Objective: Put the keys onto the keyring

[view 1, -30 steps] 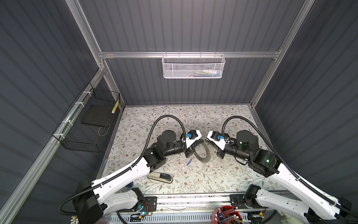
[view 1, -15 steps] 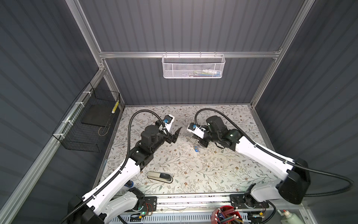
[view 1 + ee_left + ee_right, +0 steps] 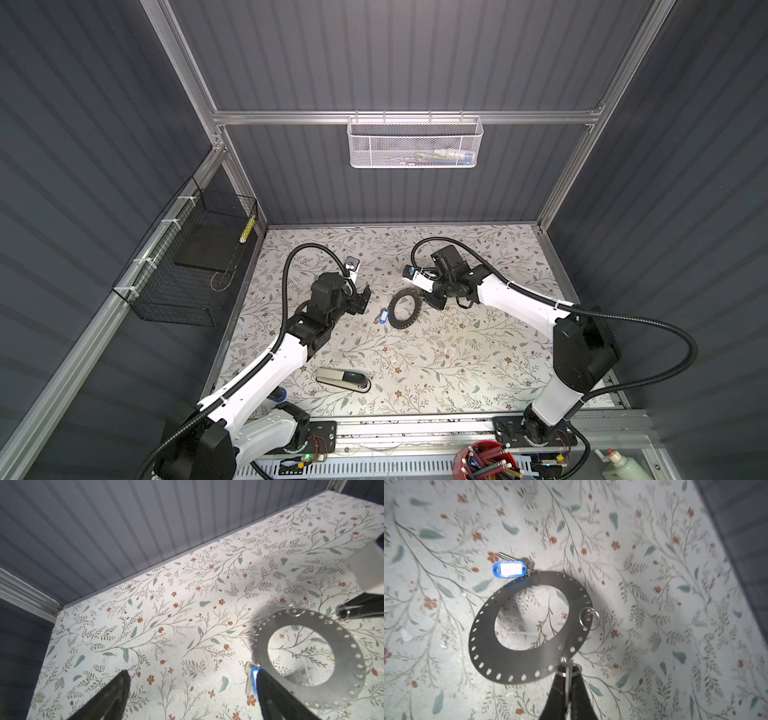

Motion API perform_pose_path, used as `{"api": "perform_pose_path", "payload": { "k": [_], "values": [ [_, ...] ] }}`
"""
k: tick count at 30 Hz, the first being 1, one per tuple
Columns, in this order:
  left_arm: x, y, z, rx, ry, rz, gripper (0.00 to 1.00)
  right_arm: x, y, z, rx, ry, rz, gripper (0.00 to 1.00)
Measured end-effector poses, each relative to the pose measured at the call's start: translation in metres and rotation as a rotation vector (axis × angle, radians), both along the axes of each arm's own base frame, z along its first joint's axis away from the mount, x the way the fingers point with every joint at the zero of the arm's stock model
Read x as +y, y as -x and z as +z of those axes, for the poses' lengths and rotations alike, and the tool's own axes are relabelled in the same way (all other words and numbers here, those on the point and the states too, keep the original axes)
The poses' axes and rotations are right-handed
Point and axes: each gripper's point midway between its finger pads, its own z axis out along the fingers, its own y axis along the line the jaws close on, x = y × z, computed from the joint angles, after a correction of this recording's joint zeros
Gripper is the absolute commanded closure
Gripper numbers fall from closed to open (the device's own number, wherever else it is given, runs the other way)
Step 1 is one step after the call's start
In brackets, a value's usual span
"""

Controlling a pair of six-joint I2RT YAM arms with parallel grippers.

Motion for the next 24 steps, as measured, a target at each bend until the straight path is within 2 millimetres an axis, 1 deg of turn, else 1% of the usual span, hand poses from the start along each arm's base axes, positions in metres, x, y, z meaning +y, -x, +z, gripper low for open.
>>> {"api": "perform_pose_path", "payload": {
  "k": [3,6,8,11,13,15,18,19,21,24],
  "values": [
    [0.001,-0.003,-0.012,0.031,-0.015,0.008,0.04,-0.017,0.001,-0.030,0.051,0.087,-0.027,1.00],
    [0.003,-0.005,-0.017,0.044,-0.023,0.014,0.03,-0.035,0.006,-0.055,0.097,0.177,-0.044,1.00],
    [0.004,-0.006,-0.018,0.046,-0.023,0.017,0.03,-0.047,0.011,-0.067,0.124,0.224,-0.054,1.00],
    [0.006,-0.008,-0.021,0.051,-0.027,0.024,0.03,-0.063,0.014,-0.077,0.153,0.270,-0.080,0.99],
    [0.007,-0.009,-0.025,0.061,-0.034,0.028,0.02,-0.068,0.013,-0.077,0.157,0.278,-0.092,0.96],
    [0.008,-0.010,-0.031,0.075,-0.041,0.032,0.02,-0.071,0.012,-0.078,0.163,0.285,-0.104,0.86],
    [0.010,-0.011,-0.035,0.086,-0.047,0.037,0.01,-0.077,0.015,-0.086,0.183,0.319,-0.127,0.79],
    [0.011,-0.011,-0.036,0.087,-0.047,0.039,0.01,-0.080,0.016,-0.089,0.191,0.332,-0.130,0.75],
    [0.013,-0.013,-0.036,0.083,-0.045,0.046,0.00,-0.085,0.014,-0.088,0.183,0.344,-0.150,0.60],
    [0.018,-0.014,-0.039,0.081,-0.048,0.057,0.00,-0.094,0.012,-0.085,0.172,0.359,-0.182,0.43]
  ]
}}
